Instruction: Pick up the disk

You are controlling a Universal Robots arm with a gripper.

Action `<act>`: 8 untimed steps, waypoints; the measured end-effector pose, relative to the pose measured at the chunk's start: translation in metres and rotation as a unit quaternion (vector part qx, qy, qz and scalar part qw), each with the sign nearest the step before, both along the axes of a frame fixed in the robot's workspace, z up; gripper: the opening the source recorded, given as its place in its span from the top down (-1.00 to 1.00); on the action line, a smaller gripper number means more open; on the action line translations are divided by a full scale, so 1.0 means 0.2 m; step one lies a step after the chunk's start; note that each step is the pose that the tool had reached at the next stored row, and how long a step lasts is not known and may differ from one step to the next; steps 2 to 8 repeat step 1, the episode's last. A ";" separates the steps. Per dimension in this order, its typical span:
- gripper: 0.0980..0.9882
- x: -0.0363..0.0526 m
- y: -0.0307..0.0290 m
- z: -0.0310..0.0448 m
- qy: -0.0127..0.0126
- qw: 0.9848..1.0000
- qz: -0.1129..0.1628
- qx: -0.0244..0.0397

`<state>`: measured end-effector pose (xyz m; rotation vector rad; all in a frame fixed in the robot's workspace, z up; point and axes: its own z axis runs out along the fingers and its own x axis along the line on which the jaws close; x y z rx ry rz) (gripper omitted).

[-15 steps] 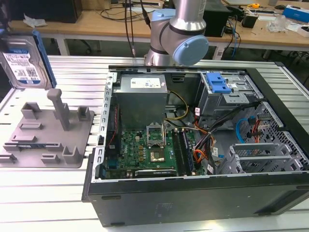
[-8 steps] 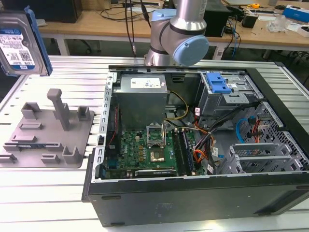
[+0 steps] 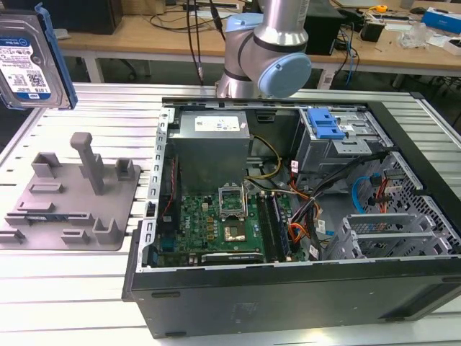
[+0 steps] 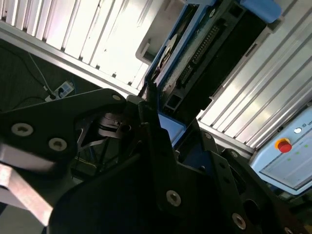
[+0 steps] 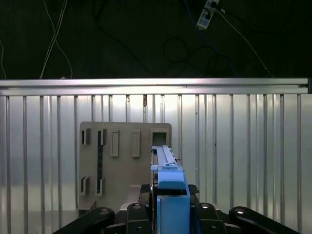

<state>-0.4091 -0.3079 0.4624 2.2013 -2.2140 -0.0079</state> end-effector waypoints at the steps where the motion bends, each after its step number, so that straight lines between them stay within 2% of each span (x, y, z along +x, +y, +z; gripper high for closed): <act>1: 0.39 0.000 0.000 0.000 0.000 1.000 0.000 0.000; 8: 0.39 0.000 0.000 0.000 0.000 1.000 0.000 0.000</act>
